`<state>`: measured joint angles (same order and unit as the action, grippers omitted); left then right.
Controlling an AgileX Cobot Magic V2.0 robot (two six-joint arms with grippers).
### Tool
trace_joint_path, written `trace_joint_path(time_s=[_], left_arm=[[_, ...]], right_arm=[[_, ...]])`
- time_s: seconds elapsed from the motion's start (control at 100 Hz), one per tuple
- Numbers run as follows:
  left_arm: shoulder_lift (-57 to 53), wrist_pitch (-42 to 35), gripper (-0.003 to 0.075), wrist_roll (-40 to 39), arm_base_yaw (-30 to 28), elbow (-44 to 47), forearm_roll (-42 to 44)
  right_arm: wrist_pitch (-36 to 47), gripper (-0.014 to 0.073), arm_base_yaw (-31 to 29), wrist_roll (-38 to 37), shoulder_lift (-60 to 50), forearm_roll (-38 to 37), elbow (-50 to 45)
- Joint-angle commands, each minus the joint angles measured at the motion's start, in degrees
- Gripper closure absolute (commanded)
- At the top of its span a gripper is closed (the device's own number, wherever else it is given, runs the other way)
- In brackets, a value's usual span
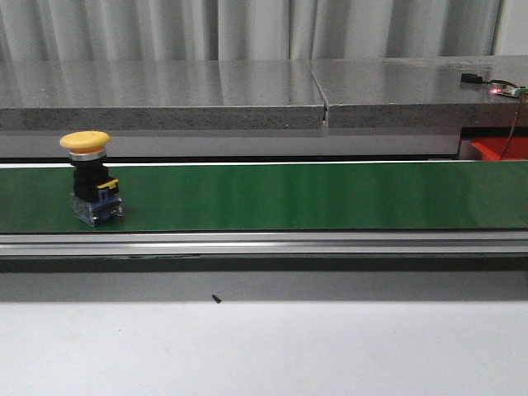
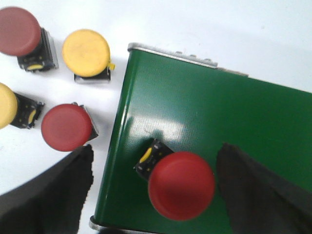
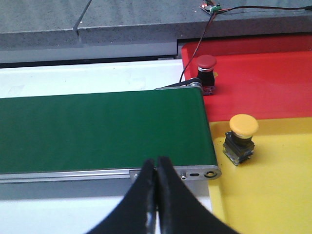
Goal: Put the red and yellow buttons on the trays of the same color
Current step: 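Place the red button on the green belt with the left gripper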
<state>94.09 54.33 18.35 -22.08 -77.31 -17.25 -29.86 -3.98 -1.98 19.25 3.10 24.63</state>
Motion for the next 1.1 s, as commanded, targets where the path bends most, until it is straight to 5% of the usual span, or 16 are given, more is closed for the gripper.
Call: trace_joint_path(time_s=[0.0, 0.13, 0.4, 0.84, 1.09], left_arm=[[-5.49, -2.06, 0.0218, 0.49, 1.49, -1.51, -2.10], [-9.12, -2.06, 0.0335, 0.49, 5.21, -1.51, -2.10], [-15.87, -1.48, 0.0740, 0.49, 14.93, -1.51, -1.99], [-26.64, -1.91, 0.0739, 0.12, 26.13, 7.22, -3.55], [-36.91, -9.29, 0.0739, -13.96, 27.01, 19.52, 8.26]], right_arm=[[4.15, 0.0662, -0.11, 0.66, 0.38, -0.37, 1.47], [4.15, 0.0662, -0.11, 0.66, 0.38, -0.37, 1.47], [4.15, 0.0662, -0.11, 0.66, 0.38, -0.37, 1.47], [4.15, 0.0662, -0.11, 0.66, 0.38, -0.37, 1.47], [4.15, 0.0662, -0.11, 0.66, 0.38, -0.37, 1.47]])
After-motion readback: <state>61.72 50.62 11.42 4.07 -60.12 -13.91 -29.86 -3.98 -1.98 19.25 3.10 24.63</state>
